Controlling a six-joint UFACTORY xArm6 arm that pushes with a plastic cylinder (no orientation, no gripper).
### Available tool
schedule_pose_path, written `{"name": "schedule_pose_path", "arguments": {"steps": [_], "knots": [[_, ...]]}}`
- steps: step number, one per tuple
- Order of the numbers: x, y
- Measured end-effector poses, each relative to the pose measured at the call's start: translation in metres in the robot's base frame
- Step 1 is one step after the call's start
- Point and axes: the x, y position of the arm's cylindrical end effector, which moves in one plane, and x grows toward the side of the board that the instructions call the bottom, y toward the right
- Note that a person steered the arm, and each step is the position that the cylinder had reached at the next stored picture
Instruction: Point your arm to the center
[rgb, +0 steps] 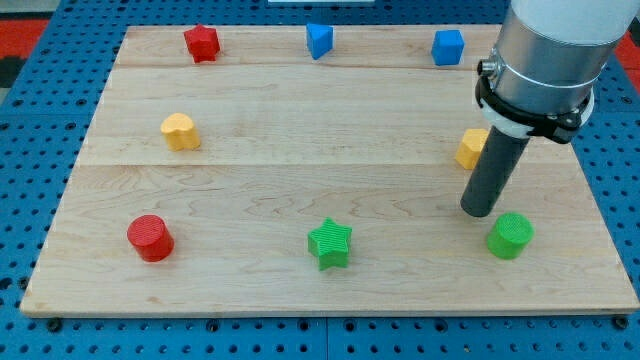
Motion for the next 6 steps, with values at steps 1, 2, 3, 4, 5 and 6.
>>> {"name": "schedule_pose_path", "arguments": {"steps": [1, 2, 3, 4, 5, 6], "knots": [[0.000, 0.000], [0.000, -0.004], [-0.012, -0.011], [-0.026, -0.024], [-0.048, -0.065], [-0.065, -0.134]]}}
